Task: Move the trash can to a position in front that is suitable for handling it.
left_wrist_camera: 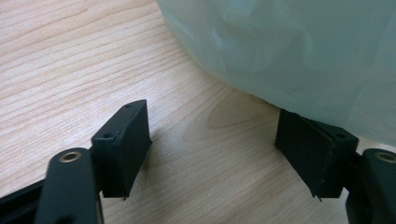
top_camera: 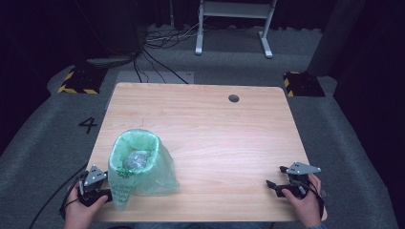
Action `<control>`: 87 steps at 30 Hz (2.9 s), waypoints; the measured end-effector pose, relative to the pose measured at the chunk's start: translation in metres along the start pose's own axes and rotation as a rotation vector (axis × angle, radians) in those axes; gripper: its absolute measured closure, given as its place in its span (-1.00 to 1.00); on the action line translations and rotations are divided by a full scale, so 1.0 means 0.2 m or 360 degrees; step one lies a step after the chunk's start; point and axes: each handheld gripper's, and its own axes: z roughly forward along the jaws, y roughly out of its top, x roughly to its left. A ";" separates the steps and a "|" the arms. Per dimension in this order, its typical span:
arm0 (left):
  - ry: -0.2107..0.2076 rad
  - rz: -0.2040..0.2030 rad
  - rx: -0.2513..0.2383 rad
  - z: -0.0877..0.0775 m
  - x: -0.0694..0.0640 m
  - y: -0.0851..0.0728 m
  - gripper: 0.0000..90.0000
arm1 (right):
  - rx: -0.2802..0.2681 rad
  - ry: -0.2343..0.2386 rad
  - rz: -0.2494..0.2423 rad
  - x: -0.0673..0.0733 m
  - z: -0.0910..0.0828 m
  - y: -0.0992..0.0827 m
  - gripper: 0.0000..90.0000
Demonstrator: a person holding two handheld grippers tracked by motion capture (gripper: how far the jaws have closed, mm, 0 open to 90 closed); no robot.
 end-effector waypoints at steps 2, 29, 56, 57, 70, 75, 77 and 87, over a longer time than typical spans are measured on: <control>-0.0009 0.0012 0.0014 -0.02 0.01 -0.01 -0.26 | -0.0001 -0.0001 -0.0002 0.00 0.00 0.00 -0.65; 0.0205 -0.0228 -0.0356 -0.25 0.12 0.12 -0.28 | -0.0001 0.0001 -0.0002 0.00 0.00 0.00 -0.64; -0.0080 -0.0083 -0.0328 0.12 -0.23 0.34 -0.26 | -0.0008 -0.0019 0.0027 0.02 0.00 0.00 -0.56; -0.0087 -0.0067 -0.0320 0.13 -0.26 0.35 -0.27 | -0.0014 -0.0016 0.0028 0.02 0.00 0.00 -0.51; -0.0123 0.0103 -0.0275 0.31 -0.50 0.53 -0.26 | -0.0030 -0.0037 -0.0005 0.05 -0.01 0.03 -0.32; -0.0187 0.0126 -0.0254 0.36 -0.58 0.58 -0.26 | -0.0069 -0.0038 -0.0005 0.06 -0.03 0.06 -0.30; -0.0203 0.0140 -0.0258 0.37 -0.60 0.59 -0.26 | -0.0083 -0.0029 -0.0014 0.07 -0.04 0.07 -0.29; -0.0295 0.0085 -0.0269 0.47 -0.67 0.65 -0.26 | -0.0119 0.0005 -0.0034 0.11 -0.05 0.11 -0.28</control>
